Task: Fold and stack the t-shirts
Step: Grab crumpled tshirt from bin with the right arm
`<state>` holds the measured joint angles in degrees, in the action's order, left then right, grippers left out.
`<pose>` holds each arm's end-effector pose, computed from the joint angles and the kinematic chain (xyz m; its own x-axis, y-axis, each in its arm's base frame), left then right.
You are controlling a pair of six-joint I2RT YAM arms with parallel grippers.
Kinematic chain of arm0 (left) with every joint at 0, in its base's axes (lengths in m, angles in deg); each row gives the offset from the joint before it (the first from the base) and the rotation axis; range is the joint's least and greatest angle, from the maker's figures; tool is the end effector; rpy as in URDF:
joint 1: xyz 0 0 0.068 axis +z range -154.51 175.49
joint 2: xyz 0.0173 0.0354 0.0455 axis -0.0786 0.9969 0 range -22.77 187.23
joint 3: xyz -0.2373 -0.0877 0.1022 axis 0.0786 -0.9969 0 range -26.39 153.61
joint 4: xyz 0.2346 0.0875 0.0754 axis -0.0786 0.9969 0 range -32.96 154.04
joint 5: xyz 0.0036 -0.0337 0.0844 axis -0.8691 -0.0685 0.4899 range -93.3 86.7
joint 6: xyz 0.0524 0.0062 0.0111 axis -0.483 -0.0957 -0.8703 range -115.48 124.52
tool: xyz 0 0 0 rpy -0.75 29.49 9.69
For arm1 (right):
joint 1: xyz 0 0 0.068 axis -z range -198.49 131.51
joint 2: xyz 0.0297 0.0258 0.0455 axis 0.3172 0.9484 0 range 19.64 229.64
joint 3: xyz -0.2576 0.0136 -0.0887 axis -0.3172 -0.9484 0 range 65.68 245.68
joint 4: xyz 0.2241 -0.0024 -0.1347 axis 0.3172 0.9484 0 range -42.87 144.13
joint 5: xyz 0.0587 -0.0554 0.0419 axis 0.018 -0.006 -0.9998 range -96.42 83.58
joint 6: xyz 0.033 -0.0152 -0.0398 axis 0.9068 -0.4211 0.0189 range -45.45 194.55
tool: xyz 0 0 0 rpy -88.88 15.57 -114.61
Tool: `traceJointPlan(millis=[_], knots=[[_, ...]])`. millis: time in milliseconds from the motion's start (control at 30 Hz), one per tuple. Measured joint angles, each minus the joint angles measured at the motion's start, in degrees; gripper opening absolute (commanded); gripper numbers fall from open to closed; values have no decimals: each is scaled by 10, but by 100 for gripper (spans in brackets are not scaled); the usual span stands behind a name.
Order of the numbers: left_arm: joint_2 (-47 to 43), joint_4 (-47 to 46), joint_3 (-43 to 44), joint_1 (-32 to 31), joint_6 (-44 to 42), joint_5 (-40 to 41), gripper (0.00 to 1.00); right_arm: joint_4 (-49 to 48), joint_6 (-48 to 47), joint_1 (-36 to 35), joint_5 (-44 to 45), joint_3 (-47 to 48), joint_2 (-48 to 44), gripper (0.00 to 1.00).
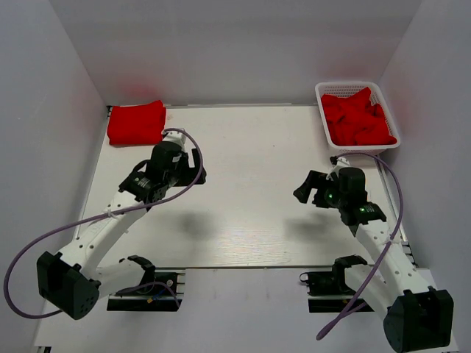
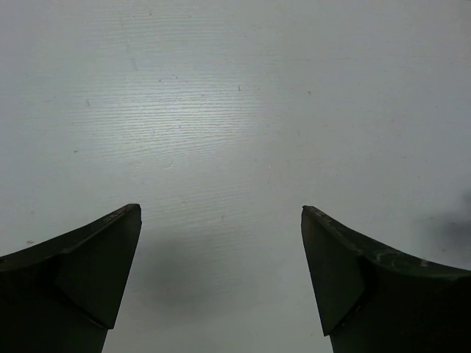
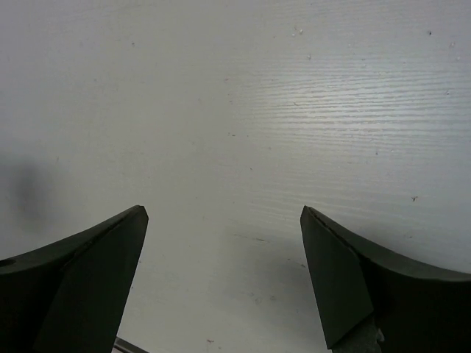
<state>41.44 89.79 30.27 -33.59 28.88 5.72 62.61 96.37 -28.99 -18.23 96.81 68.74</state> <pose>0.2118 -0.1113 0.3080 -0.6698 -0.0937 -0.7366 0.1090 0.9689 -0.2223 0.1851 0.0417 0.2346 -0.6319 0.2529 -0.7326 -0.1201 0.9019 0.4150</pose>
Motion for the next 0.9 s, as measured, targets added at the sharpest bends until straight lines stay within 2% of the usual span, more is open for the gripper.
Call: traceJointPlan(millis=[100, 267, 367, 467, 633, 800, 900], knots=[[-14, -3, -4, 0, -2, 0, 100, -6, -6, 0, 0, 6, 7, 90], [-18, -2, -5, 0, -11, -16, 100, -26, -19, 0, 6, 50, 69, 90], [-9, -4, -5, 0, -19, -31, 100, -28, -16, 0, 52, 110, 133, 90], [3, -5, -5, 0, -26, -37, 100, -18, -21, 9, 115, 213, 217, 90], [35, -22, -5, 0, -40, -52, 100, 12, -43, 43, 207, 477, 392, 90], [92, -42, -5, 0, -57, -61, 100, 50, -66, 95, 241, 683, 548, 90], [127, -61, -4, 0, -73, -75, 100, 78, -87, 119, 241, 763, 637, 90]])
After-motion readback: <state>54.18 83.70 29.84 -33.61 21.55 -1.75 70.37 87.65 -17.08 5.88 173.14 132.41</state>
